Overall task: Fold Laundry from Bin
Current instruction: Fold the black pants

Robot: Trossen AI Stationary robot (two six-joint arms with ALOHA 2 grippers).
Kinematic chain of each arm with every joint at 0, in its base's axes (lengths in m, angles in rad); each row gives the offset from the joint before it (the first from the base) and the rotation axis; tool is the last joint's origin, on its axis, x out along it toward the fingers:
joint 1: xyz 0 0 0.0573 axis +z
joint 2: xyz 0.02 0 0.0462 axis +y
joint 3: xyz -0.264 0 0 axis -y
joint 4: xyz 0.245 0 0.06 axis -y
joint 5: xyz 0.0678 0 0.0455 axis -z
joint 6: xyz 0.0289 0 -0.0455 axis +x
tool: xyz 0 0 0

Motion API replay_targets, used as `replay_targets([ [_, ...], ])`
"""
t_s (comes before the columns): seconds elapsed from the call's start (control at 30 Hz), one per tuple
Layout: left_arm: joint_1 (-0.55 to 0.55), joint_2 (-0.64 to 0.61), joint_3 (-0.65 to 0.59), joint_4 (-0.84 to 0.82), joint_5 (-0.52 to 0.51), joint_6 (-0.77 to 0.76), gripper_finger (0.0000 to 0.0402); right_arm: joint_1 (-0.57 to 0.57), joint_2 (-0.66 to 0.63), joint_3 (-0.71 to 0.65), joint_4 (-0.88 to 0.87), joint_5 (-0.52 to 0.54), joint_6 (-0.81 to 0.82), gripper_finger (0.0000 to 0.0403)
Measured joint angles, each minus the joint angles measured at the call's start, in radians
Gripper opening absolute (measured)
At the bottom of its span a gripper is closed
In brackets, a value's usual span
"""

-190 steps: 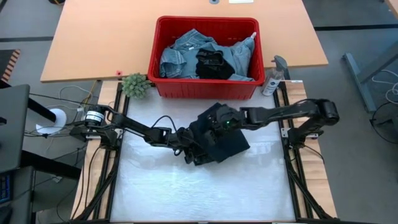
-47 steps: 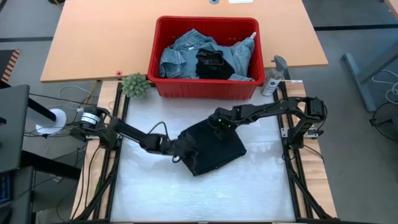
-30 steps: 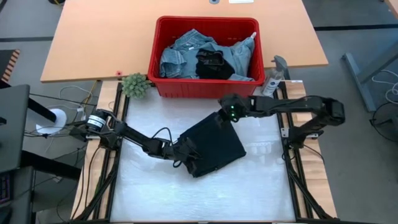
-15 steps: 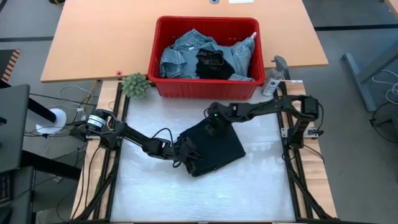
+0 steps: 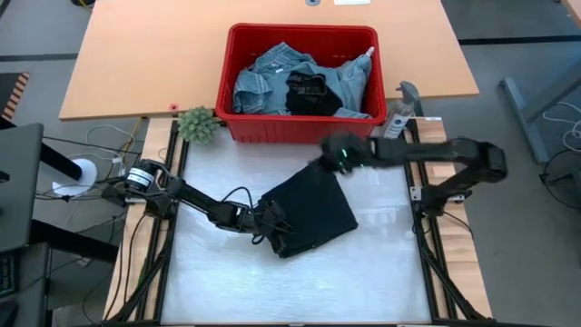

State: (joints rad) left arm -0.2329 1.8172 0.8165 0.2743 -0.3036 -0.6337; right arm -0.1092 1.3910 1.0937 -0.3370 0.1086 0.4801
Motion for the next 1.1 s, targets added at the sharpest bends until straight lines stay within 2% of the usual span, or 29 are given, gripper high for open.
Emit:
replay_targets([
  [0.2,0.000,0.000,0.000,-0.010,-0.013,0.002,0.0000,0.257,-0.048,-0.182,0.046,0.124,0.177,0.0014],
  [0.37,0.000,0.000,0.000,-0.010,-0.014,0.007,0.0000,0.356,0.043,-0.323,0.118,0.196,0.325,0.0014],
  [0.53,0.001,0.000,0.000,-0.014,-0.005,0.013,0.0000,0.388,0.137,-0.418,0.190,0.216,0.452,0.0014],
  [0.67,0.017,-0.023,0.010,-0.021,0.069,0.023,0.0000,0.390,0.188,-0.433,0.236,0.200,0.458,0.0014],
  [0.87,0.048,-0.185,0.083,-0.063,0.153,0.054,0.0000,0.379,0.194,-0.435,0.265,0.193,0.446,0.0014],
  [1.0,0.059,-0.282,0.093,-0.080,0.152,0.003,0.0000,0.375,0.194,-0.435,0.264,0.185,0.435,0.0014],
  [1.1,0.016,-0.299,0.094,-0.040,0.151,0.045,0.0000,0.375,0.195,-0.436,0.266,0.184,0.436,0.0014],
])
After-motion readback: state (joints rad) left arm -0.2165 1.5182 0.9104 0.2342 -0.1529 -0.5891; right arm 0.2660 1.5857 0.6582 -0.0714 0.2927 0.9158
